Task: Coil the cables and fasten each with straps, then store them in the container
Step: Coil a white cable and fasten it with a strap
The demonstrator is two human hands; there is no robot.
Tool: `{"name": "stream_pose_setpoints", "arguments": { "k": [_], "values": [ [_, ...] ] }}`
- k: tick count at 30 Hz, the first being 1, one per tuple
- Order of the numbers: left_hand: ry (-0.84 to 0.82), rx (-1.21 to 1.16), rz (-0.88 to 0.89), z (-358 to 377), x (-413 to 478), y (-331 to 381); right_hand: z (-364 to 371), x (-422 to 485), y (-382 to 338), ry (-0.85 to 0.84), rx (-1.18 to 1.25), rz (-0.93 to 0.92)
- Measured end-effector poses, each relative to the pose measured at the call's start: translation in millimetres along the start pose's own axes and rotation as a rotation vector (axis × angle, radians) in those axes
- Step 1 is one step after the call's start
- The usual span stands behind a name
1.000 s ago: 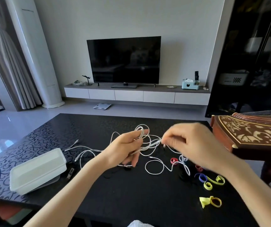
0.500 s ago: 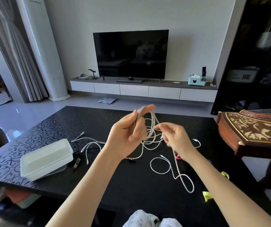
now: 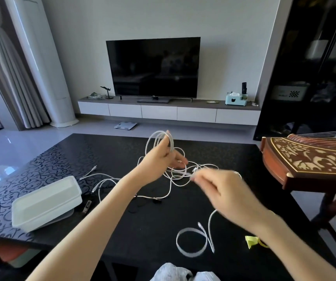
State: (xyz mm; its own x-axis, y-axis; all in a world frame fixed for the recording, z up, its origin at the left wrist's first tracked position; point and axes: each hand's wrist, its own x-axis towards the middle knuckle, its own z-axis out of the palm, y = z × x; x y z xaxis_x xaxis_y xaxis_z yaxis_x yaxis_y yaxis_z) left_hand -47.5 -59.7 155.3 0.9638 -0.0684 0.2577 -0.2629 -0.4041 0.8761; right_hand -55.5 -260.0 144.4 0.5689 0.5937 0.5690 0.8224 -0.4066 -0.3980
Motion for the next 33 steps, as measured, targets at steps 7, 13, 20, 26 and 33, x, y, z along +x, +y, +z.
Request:
{"name": "stream_pose_setpoints", "arguments": {
  "k": [7, 13, 20, 26, 33],
  "values": [
    [-0.293, -0.529, -0.122, 5, -29, 4, -48, 56, 11, 0.08, 0.025, -0.032],
    [-0.438, -1.113, 0.054, -4, -28, 14, -25, 68, 34, 0.016, 0.525, 0.214],
    [-0.205, -1.175, 0.145, 9, -15, 28, 42, 27, 31, -0.039, 0.853, 0.442],
    [0.165, -0.698, 0.108, 5, -2, 36, 51, -13, 9, -0.136, 0.345, 0.322],
    [0.023, 0.117, 0.04, 25, -7, 22, 10, -11, -14, -0.13, 0.044, 0.102]
  ]
}}
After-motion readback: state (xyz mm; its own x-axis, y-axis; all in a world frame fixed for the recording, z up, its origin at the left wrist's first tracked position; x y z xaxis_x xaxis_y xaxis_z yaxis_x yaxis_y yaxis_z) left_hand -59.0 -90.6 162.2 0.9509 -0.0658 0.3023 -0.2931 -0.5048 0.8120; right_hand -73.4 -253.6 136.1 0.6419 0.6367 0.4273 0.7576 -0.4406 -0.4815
